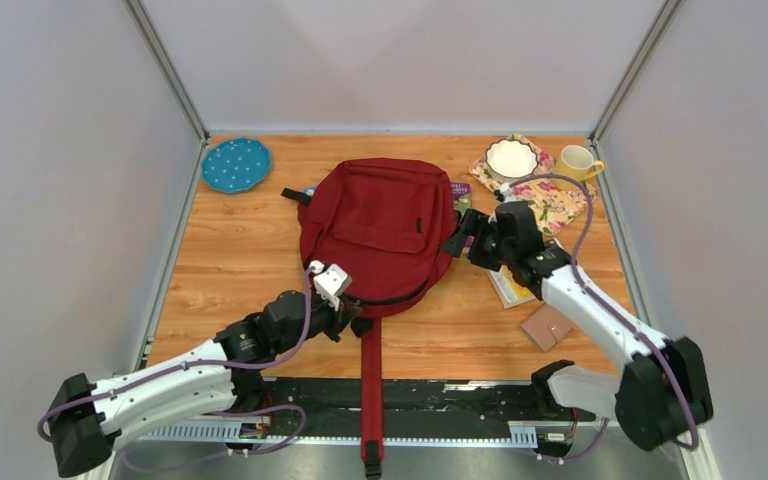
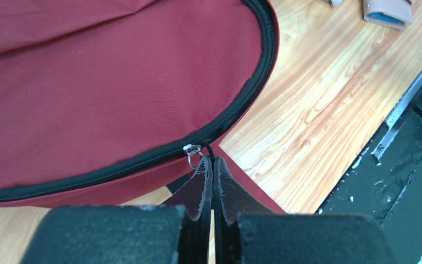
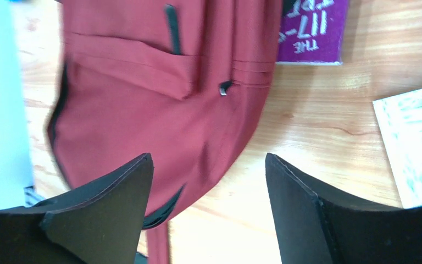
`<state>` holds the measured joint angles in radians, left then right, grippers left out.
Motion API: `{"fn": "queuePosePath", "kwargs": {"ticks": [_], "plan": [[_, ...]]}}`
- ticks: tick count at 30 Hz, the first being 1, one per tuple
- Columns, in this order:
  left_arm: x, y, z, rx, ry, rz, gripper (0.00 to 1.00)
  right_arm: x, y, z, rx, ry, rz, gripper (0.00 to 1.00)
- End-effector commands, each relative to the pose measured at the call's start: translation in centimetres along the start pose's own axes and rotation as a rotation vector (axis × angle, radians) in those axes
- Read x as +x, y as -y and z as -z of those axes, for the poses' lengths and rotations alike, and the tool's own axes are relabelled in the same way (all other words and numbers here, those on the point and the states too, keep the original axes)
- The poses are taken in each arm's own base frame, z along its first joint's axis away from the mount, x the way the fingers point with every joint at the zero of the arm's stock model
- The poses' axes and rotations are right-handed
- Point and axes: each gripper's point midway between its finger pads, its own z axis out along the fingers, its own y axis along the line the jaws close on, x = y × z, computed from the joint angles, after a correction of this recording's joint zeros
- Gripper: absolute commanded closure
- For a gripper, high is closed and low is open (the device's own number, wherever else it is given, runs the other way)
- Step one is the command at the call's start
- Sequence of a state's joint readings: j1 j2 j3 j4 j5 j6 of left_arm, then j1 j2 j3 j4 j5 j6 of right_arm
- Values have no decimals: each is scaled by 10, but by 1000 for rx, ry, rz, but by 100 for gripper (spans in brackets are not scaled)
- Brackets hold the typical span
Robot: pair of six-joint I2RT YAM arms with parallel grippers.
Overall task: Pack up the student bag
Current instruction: Unzip the student bag at the center of the board.
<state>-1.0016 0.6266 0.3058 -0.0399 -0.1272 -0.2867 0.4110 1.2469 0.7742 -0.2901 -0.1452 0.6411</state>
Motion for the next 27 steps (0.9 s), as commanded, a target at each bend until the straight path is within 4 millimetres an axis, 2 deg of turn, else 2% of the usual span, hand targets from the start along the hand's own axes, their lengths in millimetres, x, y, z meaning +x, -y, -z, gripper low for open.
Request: {"fn": "queuePosePath", "kwargs": {"ticks": [1,3,5,6,7,9,10,12,13,19,21,24,25,26,27], "plan": [[-30,24,-8,105,87,29,100,0,-11,38,-51,63,-94,22],[-34,29,-9,125,94,25,100,13,-28,48,-133,33,-244,22],[-37,32,-12,136,99,25,100,38,-36,44,-195,-8,-327,22],[-39,34,-12,144,100,25,100,42,-42,45,-209,3,-413,22],[-38,35,-14,149,94,24,100,59,-54,46,-229,-26,-413,22],[-40,38,-15,158,94,22,100,65,-58,43,-216,11,-446,22],[-38,40,-16,165,88,20,100,79,-69,44,-223,-26,-466,22],[-39,43,-16,175,91,19,100,84,-73,40,-221,-4,-504,22],[-41,46,-17,182,97,20,100,94,-77,37,-219,-28,-537,22],[-40,57,-15,227,98,10,100,100,-87,18,-229,-21,-608,22],[-41,62,-14,249,101,4,100,105,-92,9,-234,-44,-637,25],[-45,67,-12,271,113,-2,100,106,-98,3,-246,-56,-628,48],[-46,67,-11,270,116,-4,100,103,-98,3,-250,-42,-618,69],[-45,66,-10,267,112,-9,100,102,-95,4,-244,-28,-609,77],[-48,61,-10,238,118,-15,100,91,-94,9,-254,22,-593,85]]}}
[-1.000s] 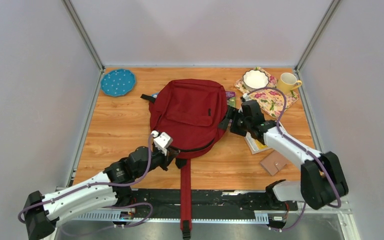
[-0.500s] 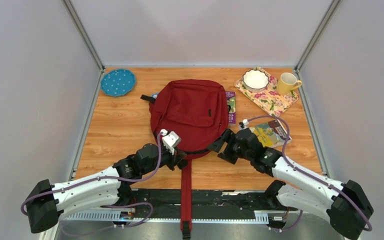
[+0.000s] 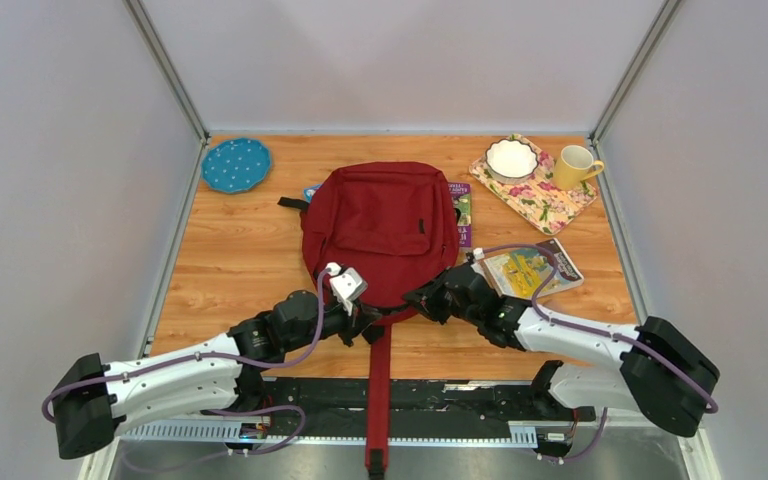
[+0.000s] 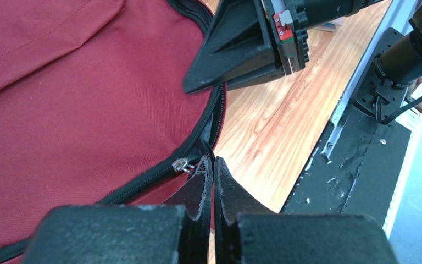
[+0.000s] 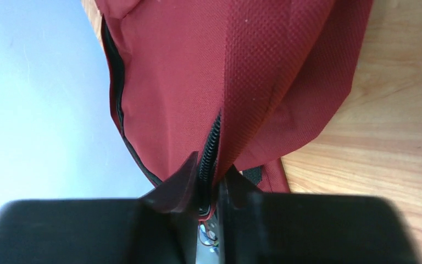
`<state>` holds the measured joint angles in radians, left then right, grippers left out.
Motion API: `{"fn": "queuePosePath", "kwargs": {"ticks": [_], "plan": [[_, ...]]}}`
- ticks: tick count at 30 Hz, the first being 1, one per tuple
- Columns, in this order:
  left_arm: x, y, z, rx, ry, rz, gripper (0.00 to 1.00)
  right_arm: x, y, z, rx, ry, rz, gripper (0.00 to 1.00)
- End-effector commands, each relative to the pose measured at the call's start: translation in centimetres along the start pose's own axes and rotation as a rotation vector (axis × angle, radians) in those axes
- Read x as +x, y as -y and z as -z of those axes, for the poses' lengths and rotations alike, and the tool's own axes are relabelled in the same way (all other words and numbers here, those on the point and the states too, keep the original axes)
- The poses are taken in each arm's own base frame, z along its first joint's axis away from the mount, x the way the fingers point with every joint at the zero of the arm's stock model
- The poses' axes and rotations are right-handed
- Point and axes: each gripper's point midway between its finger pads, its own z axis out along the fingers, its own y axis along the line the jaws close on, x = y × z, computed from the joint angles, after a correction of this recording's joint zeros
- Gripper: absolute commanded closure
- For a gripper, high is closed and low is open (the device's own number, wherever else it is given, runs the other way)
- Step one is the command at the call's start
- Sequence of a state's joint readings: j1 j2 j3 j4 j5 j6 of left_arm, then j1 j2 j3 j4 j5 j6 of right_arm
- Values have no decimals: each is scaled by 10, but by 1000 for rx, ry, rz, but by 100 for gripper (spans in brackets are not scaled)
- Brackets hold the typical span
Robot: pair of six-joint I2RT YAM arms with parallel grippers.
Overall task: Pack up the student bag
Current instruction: Unzip the student bag at the center of the board.
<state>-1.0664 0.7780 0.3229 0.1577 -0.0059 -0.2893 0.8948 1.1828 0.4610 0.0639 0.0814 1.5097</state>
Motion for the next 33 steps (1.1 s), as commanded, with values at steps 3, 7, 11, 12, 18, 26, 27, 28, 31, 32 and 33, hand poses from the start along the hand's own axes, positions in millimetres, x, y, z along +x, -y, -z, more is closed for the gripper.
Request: {"fn": "queuePosePath", "kwargs": {"ticks": [3,7,11,12,18,26,27,28,31,32,33], "plan": [[-45,-13,10,-114,89,-50,100,-52,-33,29,-110,260,57,100],[-48,-42,28,-272,52,-145,100,-98,-24,52,-85,436,122,100],[-47,-66,43,-405,47,-168,100,-131,-11,52,-25,467,150,100],[-47,-74,48,-454,44,-172,100,-128,-11,49,-33,416,158,100],[-34,-94,63,-571,7,-176,100,-140,-10,43,-31,328,254,100],[-21,-65,43,-365,42,-148,100,-112,-13,40,-41,118,306,51],[-20,-57,38,-319,37,-144,100,-110,-12,40,-30,104,298,48],[-18,-54,32,-304,32,-135,100,-107,-5,42,-2,86,255,43],[-10,-45,21,-250,3,-123,100,-90,1,49,-17,38,179,39],[-7,-44,19,-243,-8,-123,100,-87,0,51,-31,37,165,39],[-11,-40,15,-222,12,-114,100,-82,9,52,-21,35,141,38]]}}
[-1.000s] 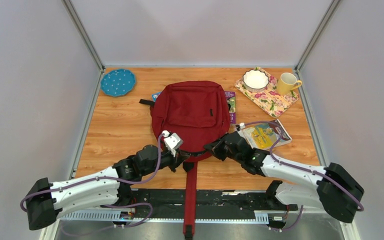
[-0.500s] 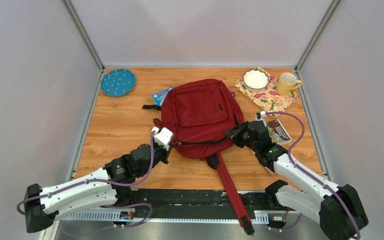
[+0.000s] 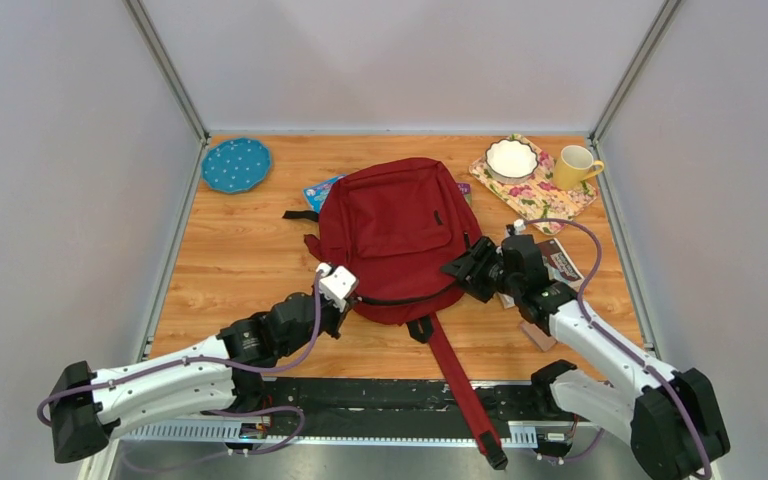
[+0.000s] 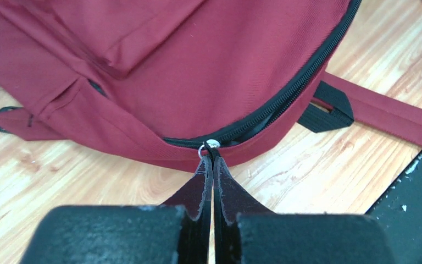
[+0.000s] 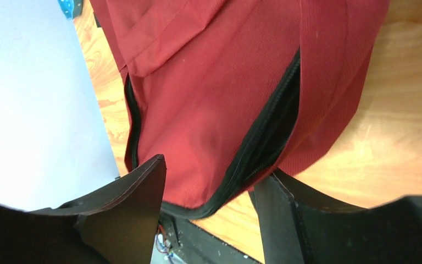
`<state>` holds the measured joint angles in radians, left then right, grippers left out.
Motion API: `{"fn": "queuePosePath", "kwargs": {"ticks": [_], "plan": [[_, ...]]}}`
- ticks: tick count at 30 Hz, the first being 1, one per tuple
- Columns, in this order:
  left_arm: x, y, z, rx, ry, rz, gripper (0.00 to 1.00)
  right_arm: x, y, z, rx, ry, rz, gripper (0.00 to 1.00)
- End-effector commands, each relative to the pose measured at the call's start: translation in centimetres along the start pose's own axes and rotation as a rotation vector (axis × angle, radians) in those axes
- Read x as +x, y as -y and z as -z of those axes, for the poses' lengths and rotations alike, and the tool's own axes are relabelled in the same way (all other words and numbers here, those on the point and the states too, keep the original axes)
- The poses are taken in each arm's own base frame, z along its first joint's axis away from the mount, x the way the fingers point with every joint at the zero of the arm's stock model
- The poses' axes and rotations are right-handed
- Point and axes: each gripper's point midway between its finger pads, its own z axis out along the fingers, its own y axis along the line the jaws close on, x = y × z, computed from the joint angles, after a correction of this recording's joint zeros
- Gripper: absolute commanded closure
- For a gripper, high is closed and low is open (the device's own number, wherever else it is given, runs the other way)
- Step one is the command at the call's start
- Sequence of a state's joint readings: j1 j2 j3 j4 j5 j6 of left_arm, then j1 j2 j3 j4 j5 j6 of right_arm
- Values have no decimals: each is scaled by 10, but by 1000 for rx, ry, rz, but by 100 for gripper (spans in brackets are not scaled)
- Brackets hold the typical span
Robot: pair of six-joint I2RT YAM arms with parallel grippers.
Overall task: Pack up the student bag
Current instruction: Unzip the student bag at the center of the board.
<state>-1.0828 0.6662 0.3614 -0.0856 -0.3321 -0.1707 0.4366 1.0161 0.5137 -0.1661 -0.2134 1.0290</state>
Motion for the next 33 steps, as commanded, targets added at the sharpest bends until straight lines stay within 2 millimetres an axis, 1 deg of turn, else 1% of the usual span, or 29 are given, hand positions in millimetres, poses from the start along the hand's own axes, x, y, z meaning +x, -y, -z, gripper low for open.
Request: {"fn": "queuePosePath", "kwargs": {"ticks": [1,2,3,4,5,6,7,8,9,10,11,12,13,14,15,16,18,20,21,22,23,25,26,27,28,29,30,31,33], "plan": [[-11,22,-10,102,42,31,100,24,-5,17,-34,-50,-124,37],[-10,24,-11,108,40,32,100,26,-11,24,-66,-38,-137,36],[-11,27,-12,122,47,37,100,24,-12,26,-66,0,-147,32],[-12,28,-13,128,52,38,100,37,-12,28,-60,-16,-184,30],[-14,30,-13,140,60,40,100,32,-16,31,-74,36,-199,26],[-17,31,-13,145,70,45,100,36,-19,32,-85,40,-216,12],[-18,32,-13,148,72,45,100,49,-24,33,-101,11,-223,11],[-18,32,-13,150,72,47,100,46,-26,32,-95,45,-261,11],[-19,32,-13,152,78,48,100,49,-30,31,-100,42,-275,11],[-20,33,-12,152,79,49,100,59,-38,32,-117,22,-268,11],[-20,32,-12,152,79,49,100,57,-40,30,-110,51,-306,10],[-21,33,-12,154,82,52,100,61,-38,25,-89,51,-320,10],[-22,33,-11,155,85,55,100,69,-45,24,-108,35,-325,10],[-20,33,-11,154,83,54,100,68,-48,21,-118,52,-336,10],[-22,32,-11,154,90,61,100,73,-46,14,-98,47,-366,10],[-22,33,-10,155,95,64,100,78,-56,13,-126,37,-377,10],[-23,33,-9,162,108,73,100,78,-60,6,-132,60,-422,9],[-23,35,-9,168,109,76,100,82,-69,-3,-154,70,-439,10],[-23,35,-8,170,112,76,100,82,-77,-5,-162,65,-454,10],[-23,35,-8,173,110,75,100,85,-77,-12,-146,60,-457,10],[-22,35,-8,174,106,72,100,86,-80,-13,-145,52,-468,12],[-23,35,-8,173,104,70,100,86,-84,-16,-153,49,-500,26],[-21,34,-8,168,99,68,100,87,-82,-19,-149,52,-504,35],[-20,33,-8,163,95,65,100,87,-79,-19,-138,54,-506,48],[-19,32,-8,158,94,63,100,87,-76,-20,-124,58,-514,56],[-16,30,-8,148,90,55,100,85,-74,-18,-122,67,-510,67],[-18,28,-7,142,96,52,100,85,-68,-17,-108,77,-498,90],[-15,26,-7,132,90,44,100,83,-62,-17,-91,90,-490,98],[-13,14,-7,73,85,21,100,79,-53,-12,-76,113,-483,100]]}}
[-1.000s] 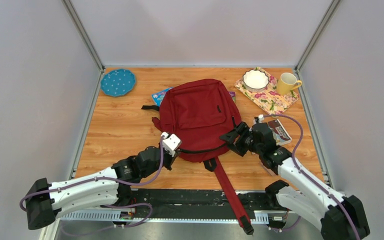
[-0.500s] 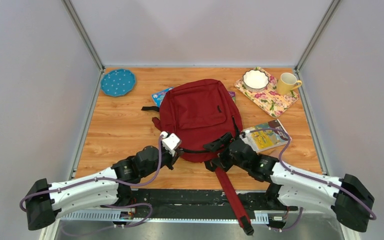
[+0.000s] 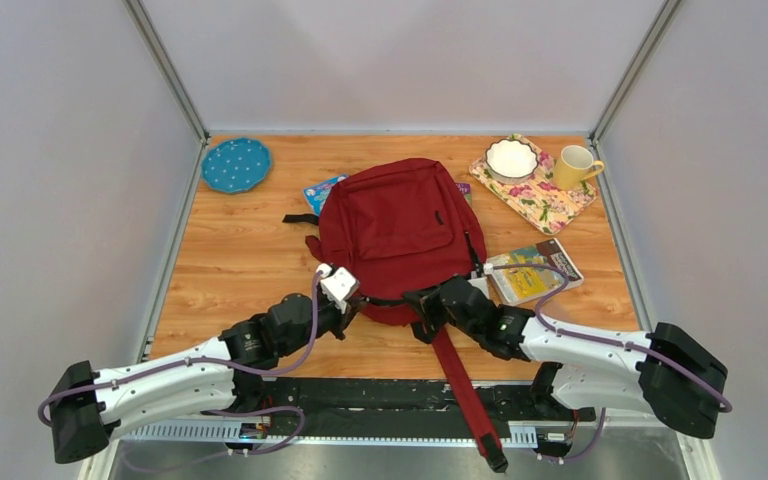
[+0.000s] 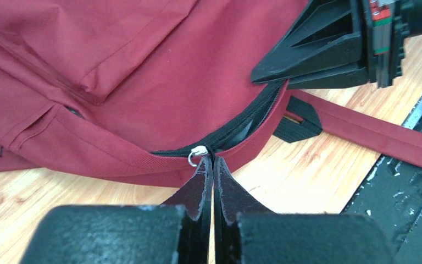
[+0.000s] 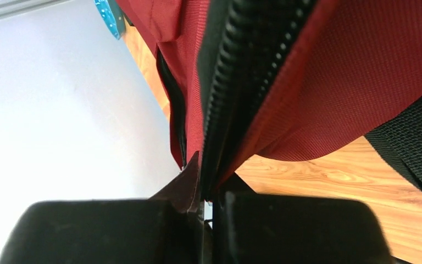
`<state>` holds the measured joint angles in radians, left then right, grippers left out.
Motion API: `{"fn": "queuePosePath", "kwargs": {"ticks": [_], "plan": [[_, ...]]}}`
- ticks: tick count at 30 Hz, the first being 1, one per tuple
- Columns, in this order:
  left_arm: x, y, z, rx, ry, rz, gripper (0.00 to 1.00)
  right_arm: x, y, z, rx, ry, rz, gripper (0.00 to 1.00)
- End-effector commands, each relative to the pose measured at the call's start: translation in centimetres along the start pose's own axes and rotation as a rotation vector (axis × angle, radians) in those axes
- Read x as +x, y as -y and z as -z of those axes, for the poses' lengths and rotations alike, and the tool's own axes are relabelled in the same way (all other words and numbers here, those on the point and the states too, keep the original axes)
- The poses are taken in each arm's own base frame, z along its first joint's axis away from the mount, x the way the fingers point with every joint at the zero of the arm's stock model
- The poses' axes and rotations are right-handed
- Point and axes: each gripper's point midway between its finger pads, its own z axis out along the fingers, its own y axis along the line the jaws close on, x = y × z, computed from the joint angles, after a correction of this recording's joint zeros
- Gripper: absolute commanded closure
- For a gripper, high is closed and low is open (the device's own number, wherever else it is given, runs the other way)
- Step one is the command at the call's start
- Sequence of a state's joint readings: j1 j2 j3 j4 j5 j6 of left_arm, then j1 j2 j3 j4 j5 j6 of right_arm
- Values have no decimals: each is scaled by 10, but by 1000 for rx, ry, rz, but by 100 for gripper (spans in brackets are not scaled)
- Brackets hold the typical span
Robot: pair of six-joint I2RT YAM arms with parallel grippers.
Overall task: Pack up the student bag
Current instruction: Unzip the student bag at the center of the board.
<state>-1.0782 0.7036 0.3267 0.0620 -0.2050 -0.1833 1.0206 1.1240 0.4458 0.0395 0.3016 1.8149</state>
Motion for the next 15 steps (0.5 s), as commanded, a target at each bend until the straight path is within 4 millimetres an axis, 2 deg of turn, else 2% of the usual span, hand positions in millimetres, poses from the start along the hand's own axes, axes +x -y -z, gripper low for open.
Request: {"fn": "queuePosePath", "kwargs": {"ticks": [1,3,5,8,10,12,13,15], "plan": [[-10,-18,4,-92,33,-29,100,-16,-8,10,-47,75,-14,100],[-2,-51,11,-280,-29,-73,100,-19,-4,14,-53,75,2,100],[-6,-77,19,-422,-41,-150,100,-20,11,13,-27,67,17,100],[-8,-98,21,-522,-64,-205,100,-18,29,13,-2,37,35,100],[-8,-115,25,-577,-64,-178,100,-15,31,14,-7,18,41,100],[-16,-124,24,-582,-19,-166,100,-15,38,13,0,6,51,100],[-14,-135,27,-613,-22,-157,100,-15,39,14,-1,4,49,100],[-15,-145,27,-624,-16,-152,100,-15,38,15,-12,3,56,100]]}}
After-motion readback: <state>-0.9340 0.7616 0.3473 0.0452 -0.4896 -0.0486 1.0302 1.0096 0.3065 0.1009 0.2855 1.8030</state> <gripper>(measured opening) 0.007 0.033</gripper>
